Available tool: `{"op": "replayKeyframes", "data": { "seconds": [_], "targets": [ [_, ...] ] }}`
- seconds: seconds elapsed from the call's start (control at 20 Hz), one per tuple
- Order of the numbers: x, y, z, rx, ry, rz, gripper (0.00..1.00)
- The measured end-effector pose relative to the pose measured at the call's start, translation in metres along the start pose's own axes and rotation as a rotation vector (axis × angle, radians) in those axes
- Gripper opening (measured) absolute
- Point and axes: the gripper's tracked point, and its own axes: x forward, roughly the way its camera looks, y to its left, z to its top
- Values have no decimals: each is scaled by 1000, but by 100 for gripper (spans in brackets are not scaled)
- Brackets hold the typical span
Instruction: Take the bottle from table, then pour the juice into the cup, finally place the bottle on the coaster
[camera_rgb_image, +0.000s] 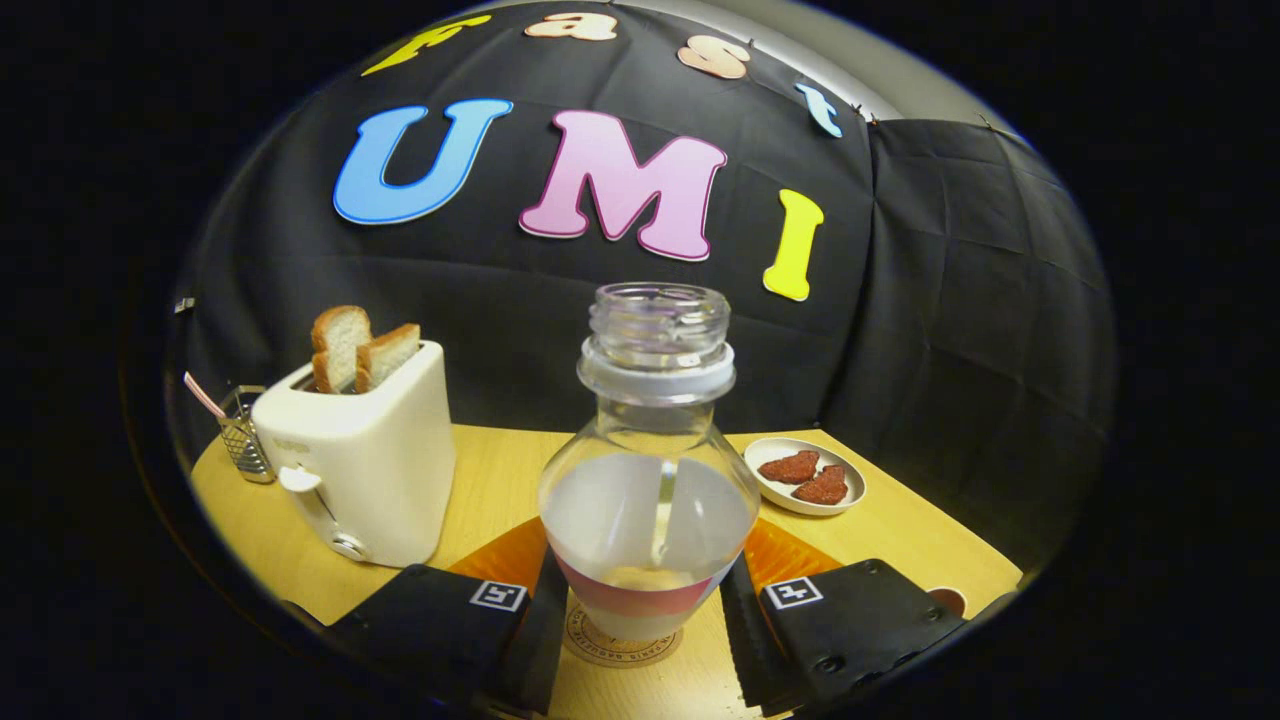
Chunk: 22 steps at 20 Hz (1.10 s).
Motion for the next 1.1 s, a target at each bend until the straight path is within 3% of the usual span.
{"op": "replayKeyframes", "data": {
  "seconds": [0.5, 0.8, 1.0, 1.1],
  "targets": [
    [18, 13, -47, 74, 129, 32, 72],
    [21, 10, -46, 123, 127, 34, 76],
    [21, 12, -55, 109, 154, 35, 79],
    [20, 9, -56, 93, 164, 26, 87]
  ]
}}
